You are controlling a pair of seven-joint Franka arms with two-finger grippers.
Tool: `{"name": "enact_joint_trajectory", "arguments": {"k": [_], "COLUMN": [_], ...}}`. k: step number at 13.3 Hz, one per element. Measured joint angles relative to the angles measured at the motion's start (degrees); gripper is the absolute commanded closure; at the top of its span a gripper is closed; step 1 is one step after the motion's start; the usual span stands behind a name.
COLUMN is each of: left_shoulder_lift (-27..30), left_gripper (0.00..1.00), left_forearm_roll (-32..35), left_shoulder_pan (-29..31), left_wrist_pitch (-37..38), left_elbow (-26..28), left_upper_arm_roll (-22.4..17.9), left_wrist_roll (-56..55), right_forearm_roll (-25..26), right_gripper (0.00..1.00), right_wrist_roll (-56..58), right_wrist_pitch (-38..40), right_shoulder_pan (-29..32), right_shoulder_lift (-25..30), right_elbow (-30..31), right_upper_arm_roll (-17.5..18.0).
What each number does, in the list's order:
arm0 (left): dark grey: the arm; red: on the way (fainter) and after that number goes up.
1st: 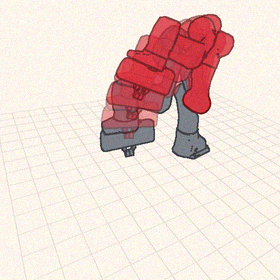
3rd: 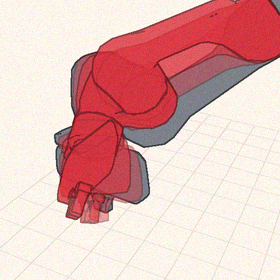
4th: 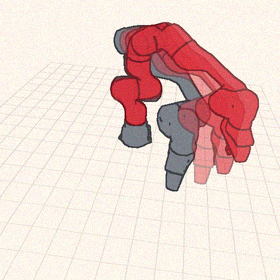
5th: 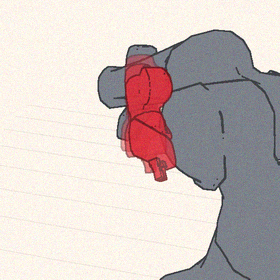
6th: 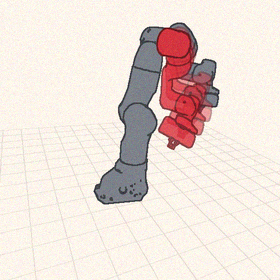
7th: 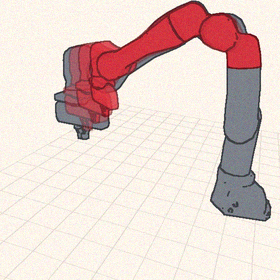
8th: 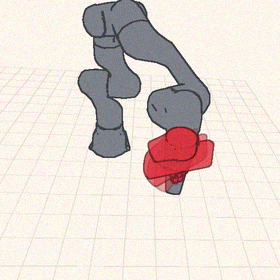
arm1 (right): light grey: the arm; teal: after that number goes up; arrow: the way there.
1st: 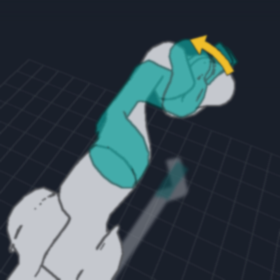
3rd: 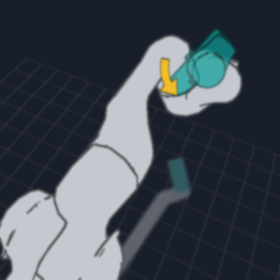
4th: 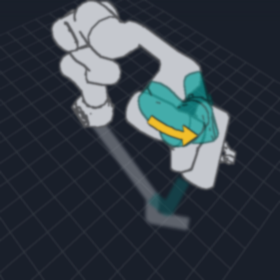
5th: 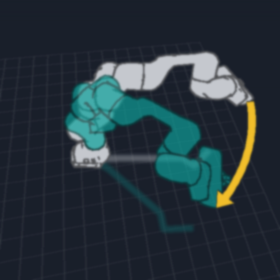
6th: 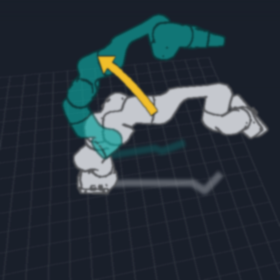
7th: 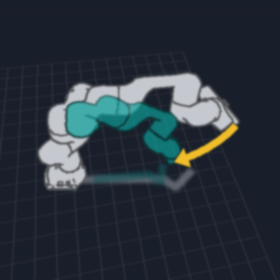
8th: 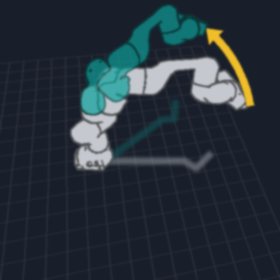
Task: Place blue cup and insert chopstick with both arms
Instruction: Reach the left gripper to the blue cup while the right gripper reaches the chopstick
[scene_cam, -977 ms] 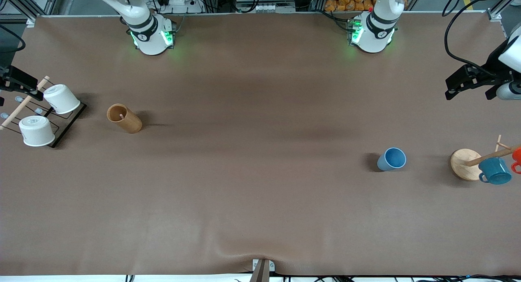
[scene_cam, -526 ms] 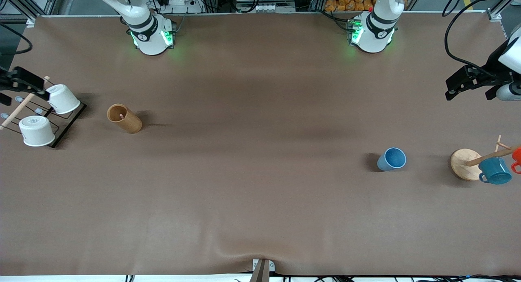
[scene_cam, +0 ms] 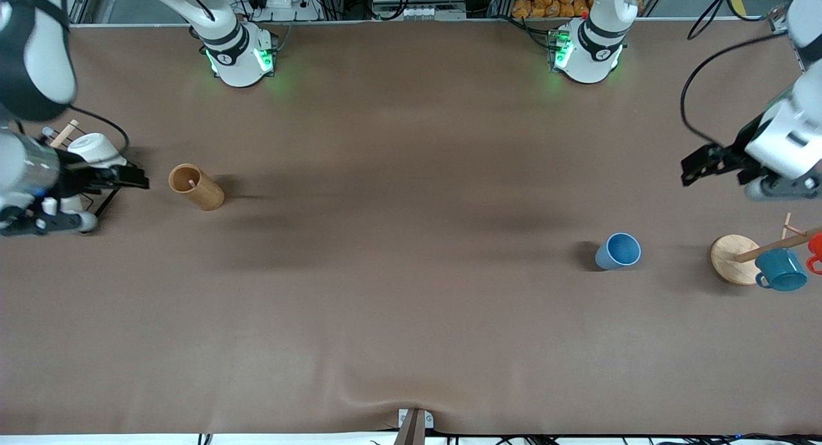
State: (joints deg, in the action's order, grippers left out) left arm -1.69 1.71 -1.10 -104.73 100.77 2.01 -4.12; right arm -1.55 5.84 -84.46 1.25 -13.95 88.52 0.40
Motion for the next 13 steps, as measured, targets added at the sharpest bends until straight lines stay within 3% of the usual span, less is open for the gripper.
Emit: {"name": "enact_joint_trajectory", "arguments": {"k": [4,6,11,13], "left_shoulder_lift": [-3.51,-7.46,-14.67,-16.66], "left_gripper": [0.0,0.0,0.0,0.07], "left_forearm_roll": [0.0,0.0,0.0,0.0], "left_shoulder_pan": [0.03,0.04,0.12,0.64], "left_wrist_pitch": [-14.5,-18.98,-22.81,-24.65], "left_elbow": [9.62,10.45,10.45,10.45], "left_upper_arm_roll": [0.02,0.02,0.02,-0.01], "left_wrist_roll": [0.07,0.12,0.91,1.67], "right_forearm_roll": [4.48,7.36,12.17,12.45], "right_gripper": [0.0,0.0,0.17,0.18], "right_wrist_roll": [-2.83,-3.13,-3.05,-3.04], "right_wrist_pitch": [-0.1,-0.56,-5.22,-7.81], "right_shoulder_pan": [-5.09,-7.09,-10.56,-10.57], "right_shoulder_lift": [-2.74,-3.95,-4.74,-4.68], "right_elbow": [3.09,3.96,8.68,11.52], "right_upper_arm_roll": [0.06,0.07,0.12,0.04]}}
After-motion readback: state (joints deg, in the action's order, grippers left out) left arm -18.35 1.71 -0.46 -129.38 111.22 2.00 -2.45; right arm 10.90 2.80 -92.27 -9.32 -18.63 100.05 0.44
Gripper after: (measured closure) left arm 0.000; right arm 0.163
